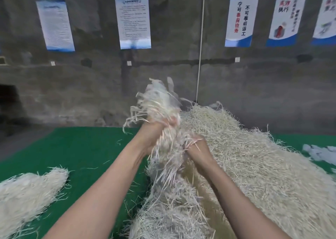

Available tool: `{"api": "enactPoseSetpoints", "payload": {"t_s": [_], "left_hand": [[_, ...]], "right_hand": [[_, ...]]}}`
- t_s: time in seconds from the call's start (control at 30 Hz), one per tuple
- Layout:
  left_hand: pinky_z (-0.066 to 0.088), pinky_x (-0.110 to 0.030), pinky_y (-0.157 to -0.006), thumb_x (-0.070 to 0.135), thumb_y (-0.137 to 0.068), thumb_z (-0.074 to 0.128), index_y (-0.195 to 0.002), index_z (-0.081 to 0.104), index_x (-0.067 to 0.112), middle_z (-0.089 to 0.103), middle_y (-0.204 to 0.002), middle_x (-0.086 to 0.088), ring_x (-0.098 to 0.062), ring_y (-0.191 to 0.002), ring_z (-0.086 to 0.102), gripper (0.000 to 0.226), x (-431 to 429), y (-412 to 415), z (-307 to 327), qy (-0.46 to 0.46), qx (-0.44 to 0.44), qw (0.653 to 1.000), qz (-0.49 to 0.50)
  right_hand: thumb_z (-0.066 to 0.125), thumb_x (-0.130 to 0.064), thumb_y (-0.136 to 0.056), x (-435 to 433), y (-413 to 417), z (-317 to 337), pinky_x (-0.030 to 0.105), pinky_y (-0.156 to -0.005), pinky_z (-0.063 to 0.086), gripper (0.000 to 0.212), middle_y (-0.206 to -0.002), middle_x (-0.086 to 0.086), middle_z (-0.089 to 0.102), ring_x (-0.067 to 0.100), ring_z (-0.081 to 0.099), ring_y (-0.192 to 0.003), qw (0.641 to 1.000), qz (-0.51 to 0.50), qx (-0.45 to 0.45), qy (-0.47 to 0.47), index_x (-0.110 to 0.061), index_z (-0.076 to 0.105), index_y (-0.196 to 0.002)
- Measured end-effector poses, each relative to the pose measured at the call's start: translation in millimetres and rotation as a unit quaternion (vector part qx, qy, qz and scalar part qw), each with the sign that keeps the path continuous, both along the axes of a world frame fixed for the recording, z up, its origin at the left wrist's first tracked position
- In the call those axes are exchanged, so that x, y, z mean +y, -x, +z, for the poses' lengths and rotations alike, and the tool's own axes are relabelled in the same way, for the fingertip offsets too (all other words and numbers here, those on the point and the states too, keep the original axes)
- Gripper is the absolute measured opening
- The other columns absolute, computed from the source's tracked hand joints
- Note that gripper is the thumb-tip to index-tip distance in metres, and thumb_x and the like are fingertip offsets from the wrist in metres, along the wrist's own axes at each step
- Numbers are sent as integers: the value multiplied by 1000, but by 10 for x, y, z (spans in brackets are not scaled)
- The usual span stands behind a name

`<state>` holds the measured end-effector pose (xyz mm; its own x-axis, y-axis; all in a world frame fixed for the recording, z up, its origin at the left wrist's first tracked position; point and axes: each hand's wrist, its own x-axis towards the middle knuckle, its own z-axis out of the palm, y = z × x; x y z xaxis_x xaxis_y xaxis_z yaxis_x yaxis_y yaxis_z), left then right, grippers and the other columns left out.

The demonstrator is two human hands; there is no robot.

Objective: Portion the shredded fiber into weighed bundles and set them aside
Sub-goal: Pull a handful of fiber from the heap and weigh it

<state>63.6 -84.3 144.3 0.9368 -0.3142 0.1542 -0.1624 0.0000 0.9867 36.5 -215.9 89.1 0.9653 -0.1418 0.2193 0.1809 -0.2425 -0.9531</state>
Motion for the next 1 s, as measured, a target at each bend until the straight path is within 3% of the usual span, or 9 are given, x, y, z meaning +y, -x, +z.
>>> {"api": "enactPoseSetpoints", "payload": {"t_s": [0.13, 0.23, 0.37, 0.43, 0.57, 0.67, 0.77, 0.87, 1.0], "left_hand": [[51, -24, -82, 13, -82, 67, -107, 64, 18, 65, -99, 5, -6, -85, 62, 25, 31, -30, -268, -442, -107, 881, -127], [46, -16, -60, 9, -84, 57, -89, 63, 10, 52, -77, 6, -5, -62, 49, 8, 16, -144, -319, -548, -249, 796, 66], [43, -18, -47, -6, -82, 55, -63, 53, 7, 51, -64, -2, -15, -61, 54, 23, 29, -274, -371, -342, -186, 890, 238], [49, -25, -72, 0, -88, 56, -64, 46, 14, 59, -84, -7, -24, -90, 57, 29, -2, -271, -383, -230, -72, 940, 243], [40, -42, -100, 16, -89, 62, -115, 53, 5, 49, -134, -18, -33, -121, 49, 30, 19, -280, -174, 115, 95, 950, 275], [28, -49, -108, 17, -90, 60, -119, 54, 11, 39, -146, -11, -27, -115, 51, 31, 1, -274, -160, 37, 83, 969, 229], [29, -44, -109, 15, -86, 62, -137, 44, 8, 44, -141, -9, -25, -125, 45, 54, -35, -190, -320, -11, 86, 977, 193], [45, -21, -87, 15, -83, 65, -137, 43, 4, 55, -127, -15, -7, -93, 58, 59, -11, -129, -481, 10, 63, 985, 159], [55, -23, -63, 18, -93, 56, -95, 63, 4, 68, -84, -10, -10, -62, 60, 16, -118, 151, -603, -201, -102, 972, 65]], "right_hand": [[47, 14, -86, -97, -51, 4, 16, -49, 43, 23, -69, 1, 51, 9, 51, -56, 989, -44, -75, 116, -6, 54, -77], [58, -2, -88, -128, -82, -219, 11, -58, 44, 6, -79, 1, 58, 10, 50, -62, 970, -48, -82, 225, -7, 61, -89], [39, -20, -100, -126, -34, -865, 19, -57, 51, 13, -83, -5, 59, 4, 51, -60, 924, -36, -5, 382, -20, 50, -106], [37, -9, -100, -184, 44, -1230, 24, -64, 55, 16, -80, -6, 55, 6, 53, -64, 882, -33, 36, 469, -17, 50, -101], [33, -2, -96, -314, 138, -1607, 37, -95, 46, 35, -109, 12, 62, 25, 60, -98, 827, 38, 132, 546, -7, 51, -126], [48, -9, -92, -316, 163, -1413, 35, -88, 53, 46, -108, 5, 63, 18, 63, -95, 911, 33, 152, 382, -17, 43, -136], [61, -12, -84, -292, 108, -759, 23, -77, 53, 28, -103, -4, 61, 12, 62, -95, 984, -26, 12, 177, -29, 55, -105], [70, -43, -74, -200, 170, -161, 32, -95, 42, 62, -140, -12, 39, 6, 41, -124, 994, -6, -111, -23, -39, 44, -130], [69, -81, -41, 127, 255, 84, 40, -101, 39, 107, -135, 5, 52, 17, 48, -123, 987, 103, 36, -115, -24, 52, -130]]}}
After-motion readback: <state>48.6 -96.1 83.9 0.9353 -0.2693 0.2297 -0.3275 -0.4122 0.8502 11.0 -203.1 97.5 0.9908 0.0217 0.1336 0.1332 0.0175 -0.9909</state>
